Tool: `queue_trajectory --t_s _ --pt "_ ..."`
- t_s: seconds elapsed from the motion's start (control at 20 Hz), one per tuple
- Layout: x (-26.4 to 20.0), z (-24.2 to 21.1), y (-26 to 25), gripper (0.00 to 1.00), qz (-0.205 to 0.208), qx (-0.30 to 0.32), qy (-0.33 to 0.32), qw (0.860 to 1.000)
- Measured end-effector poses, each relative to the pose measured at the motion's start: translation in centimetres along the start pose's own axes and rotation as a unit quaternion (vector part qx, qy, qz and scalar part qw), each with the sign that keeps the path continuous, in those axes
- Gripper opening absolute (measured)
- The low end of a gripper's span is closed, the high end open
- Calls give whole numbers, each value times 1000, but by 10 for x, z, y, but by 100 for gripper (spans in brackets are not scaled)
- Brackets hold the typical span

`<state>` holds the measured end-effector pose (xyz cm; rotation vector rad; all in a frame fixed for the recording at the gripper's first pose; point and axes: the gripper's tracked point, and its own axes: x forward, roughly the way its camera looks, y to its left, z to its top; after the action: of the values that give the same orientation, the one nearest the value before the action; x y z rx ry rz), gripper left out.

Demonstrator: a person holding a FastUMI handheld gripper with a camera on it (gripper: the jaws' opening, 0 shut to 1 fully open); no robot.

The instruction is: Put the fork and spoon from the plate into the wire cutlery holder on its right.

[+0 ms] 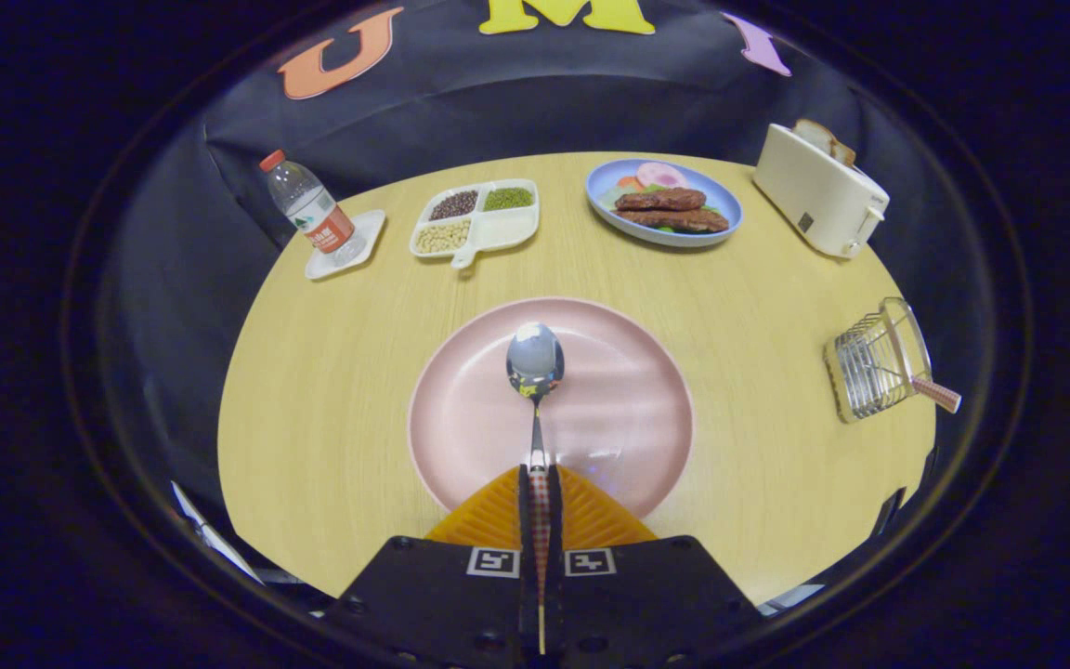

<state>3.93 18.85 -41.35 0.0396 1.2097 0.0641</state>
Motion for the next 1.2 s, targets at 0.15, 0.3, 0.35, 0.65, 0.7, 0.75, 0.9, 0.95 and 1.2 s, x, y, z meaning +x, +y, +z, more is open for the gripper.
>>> queue_trajectory --t_s 0.15,0.3,0.35,0.65,0.7,0.75,0.9,0.95,1.2 --pt "-30 11 -19 3 4 -7 -9 1000" --pt "-57 20 -49 3 2 -18 -7 1000" --pt "-66 23 -60 3 0 -25 -1 1000" --pt "-104 47 -136 3 -15 -61 -3 998" --pt "-108 49 -148 3 -11 -59 7 998" --pt "-114 52 -159 3 -7 -54 13 998" --pt "-127 69 -205 3 -12 -35 24 999" --pt "-131 75 -217 3 -11 -30 27 999" --pt "-139 99 -269 3 -18 -23 48 998"
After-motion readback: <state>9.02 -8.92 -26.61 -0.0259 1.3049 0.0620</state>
